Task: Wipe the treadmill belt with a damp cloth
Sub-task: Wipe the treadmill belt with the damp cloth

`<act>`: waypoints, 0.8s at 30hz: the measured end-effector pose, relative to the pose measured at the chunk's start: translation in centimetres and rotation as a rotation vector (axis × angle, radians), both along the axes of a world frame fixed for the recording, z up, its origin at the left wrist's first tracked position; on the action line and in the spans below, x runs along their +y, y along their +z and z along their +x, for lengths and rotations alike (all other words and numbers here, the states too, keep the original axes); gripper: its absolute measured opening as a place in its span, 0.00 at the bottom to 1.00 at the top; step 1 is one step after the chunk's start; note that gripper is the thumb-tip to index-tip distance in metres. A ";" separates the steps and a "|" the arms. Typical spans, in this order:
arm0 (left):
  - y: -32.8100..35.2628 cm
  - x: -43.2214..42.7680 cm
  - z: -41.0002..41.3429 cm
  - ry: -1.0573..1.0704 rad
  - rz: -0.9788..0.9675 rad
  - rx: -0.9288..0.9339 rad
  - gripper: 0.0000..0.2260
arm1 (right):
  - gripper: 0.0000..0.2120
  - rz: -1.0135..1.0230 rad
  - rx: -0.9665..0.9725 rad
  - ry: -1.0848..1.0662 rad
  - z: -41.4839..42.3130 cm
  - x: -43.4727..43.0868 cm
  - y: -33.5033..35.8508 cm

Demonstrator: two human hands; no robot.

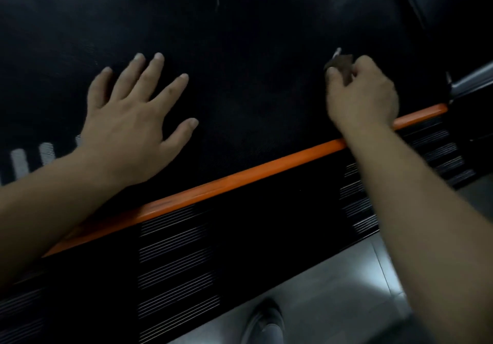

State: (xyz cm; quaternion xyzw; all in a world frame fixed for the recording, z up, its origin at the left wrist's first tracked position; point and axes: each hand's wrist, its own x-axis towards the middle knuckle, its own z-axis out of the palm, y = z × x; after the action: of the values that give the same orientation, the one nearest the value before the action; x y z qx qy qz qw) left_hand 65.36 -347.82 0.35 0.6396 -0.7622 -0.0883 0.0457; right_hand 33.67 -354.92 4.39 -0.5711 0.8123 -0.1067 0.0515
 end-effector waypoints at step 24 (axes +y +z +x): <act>-0.7 5.4 10.9 0.111 0.017 0.031 0.35 | 0.10 -0.091 -0.114 0.233 17.2 2.4 -1.8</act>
State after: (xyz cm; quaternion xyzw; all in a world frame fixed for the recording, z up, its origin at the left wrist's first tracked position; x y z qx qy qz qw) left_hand 76.24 -342.37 -0.35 0.6797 -0.7241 -0.1020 0.0571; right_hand 50.86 -352.52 2.57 -0.6562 0.7307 -0.1688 0.0836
